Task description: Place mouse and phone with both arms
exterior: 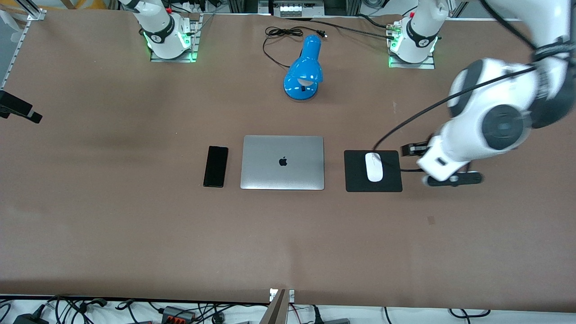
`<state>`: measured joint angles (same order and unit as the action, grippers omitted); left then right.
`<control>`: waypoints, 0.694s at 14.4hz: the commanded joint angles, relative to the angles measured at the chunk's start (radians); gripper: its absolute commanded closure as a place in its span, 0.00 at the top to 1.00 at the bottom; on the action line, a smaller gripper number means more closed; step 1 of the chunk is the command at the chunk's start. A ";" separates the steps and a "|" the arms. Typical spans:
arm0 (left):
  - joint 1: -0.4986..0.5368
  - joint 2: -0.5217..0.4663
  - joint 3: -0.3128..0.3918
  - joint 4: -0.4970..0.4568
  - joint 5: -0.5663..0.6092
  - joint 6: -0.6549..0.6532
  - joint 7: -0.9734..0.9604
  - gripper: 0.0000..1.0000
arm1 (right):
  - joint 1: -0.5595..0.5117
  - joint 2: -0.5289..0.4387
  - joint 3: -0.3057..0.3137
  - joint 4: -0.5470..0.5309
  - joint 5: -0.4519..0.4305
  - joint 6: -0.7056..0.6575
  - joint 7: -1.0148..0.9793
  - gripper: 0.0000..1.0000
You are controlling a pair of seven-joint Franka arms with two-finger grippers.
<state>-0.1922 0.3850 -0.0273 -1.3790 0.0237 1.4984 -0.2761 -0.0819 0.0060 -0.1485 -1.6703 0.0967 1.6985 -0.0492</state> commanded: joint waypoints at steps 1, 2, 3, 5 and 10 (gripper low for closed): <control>0.049 0.014 -0.003 0.151 0.013 -0.105 0.183 1.00 | -0.013 -0.021 0.014 -0.012 -0.029 0.015 0.002 1.00; 0.081 -0.001 -0.006 0.167 0.012 -0.131 0.262 1.00 | -0.013 -0.021 0.014 -0.012 -0.031 0.016 -0.003 1.00; 0.086 -0.030 -0.003 0.157 0.006 -0.136 0.312 1.00 | -0.006 -0.026 0.014 -0.012 -0.037 0.003 0.003 1.00; 0.097 -0.134 0.001 0.065 -0.001 -0.127 0.321 1.00 | -0.005 -0.060 0.014 -0.031 -0.073 -0.014 0.012 1.00; 0.194 -0.412 -0.008 -0.300 -0.021 0.162 0.327 1.00 | 0.014 -0.077 0.017 -0.048 -0.091 -0.019 0.017 1.00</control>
<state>-0.0374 0.1172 -0.0086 -1.4632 0.0198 1.5182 0.0291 -0.0782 -0.0394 -0.1422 -1.6813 0.0262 1.6725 -0.0477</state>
